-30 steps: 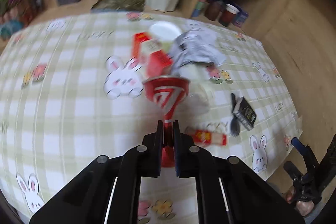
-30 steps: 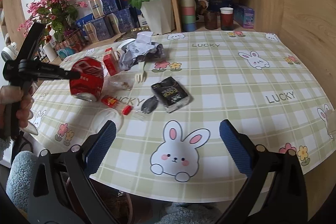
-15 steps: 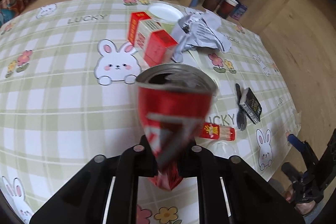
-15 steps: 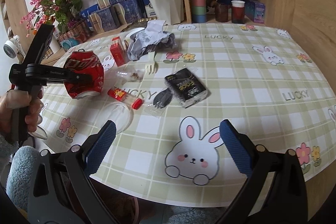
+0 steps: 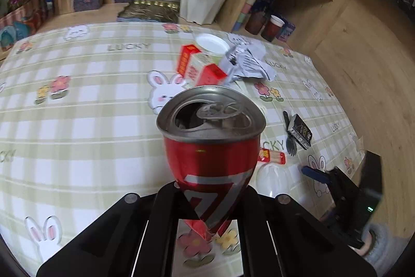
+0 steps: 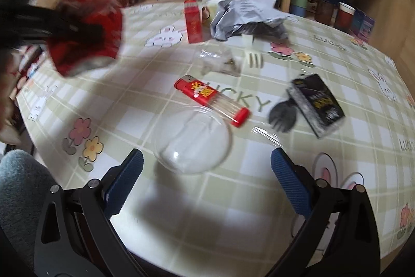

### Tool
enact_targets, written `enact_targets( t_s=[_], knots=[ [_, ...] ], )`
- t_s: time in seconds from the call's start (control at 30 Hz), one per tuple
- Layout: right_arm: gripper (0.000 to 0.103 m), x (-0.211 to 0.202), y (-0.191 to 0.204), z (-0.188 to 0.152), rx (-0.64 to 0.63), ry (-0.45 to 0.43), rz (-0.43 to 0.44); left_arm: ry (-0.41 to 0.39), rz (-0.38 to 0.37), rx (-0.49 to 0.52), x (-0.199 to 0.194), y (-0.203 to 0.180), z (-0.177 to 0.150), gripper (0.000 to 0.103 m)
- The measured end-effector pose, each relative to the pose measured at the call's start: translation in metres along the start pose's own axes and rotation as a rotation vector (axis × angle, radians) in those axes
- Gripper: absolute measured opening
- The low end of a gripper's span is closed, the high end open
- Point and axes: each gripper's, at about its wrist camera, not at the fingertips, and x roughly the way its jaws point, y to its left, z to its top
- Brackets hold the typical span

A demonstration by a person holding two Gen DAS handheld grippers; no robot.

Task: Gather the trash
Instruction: 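Grasp the clear plastic lid with the right gripper while the left gripper carries the can toward the bin, then hold the clear lid over the bin and open the right gripper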

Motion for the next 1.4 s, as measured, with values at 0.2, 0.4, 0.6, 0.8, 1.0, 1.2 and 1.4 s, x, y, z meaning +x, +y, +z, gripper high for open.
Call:
enact_targets(
  t_s=[0.2,0.4,0.6,0.8,1.0,1.2,1.4],
  knots=[
    [0.093,0.014,0.005,0.008,0.016,0.016,-0.014,-0.037,0.019,-0.031,-0.030,0.019,-0.017,0.004],
    [0.076,0.014,0.007,0.010,0.011,0.004,-0.026,-0.063,-0.004,-0.057,-0.049,0.026,-0.035,0.004],
    [0.067,0.000,-0.001,0.011,0.091,-0.024,0.036,-0.064,-0.030,-0.051,-0.057,0.021,-0.048,0.004],
    [0.067,-0.030,0.011,0.011,0.084,-0.088,0.065,-0.071,-0.052,-0.037,-0.069,0.010,-0.061,0.004],
    [0.067,-0.063,0.027,0.002,0.067,-0.128,0.086,-0.072,-0.074,-0.030,-0.088,-0.002,-0.083,0.004],
    [0.067,-0.091,0.044,-0.014,0.040,-0.136,0.102,-0.093,-0.081,-0.035,-0.112,-0.010,-0.107,0.004],
    [0.067,-0.100,0.065,-0.042,0.027,-0.110,0.119,-0.102,-0.074,-0.034,-0.133,-0.016,-0.140,0.004]
  ],
)
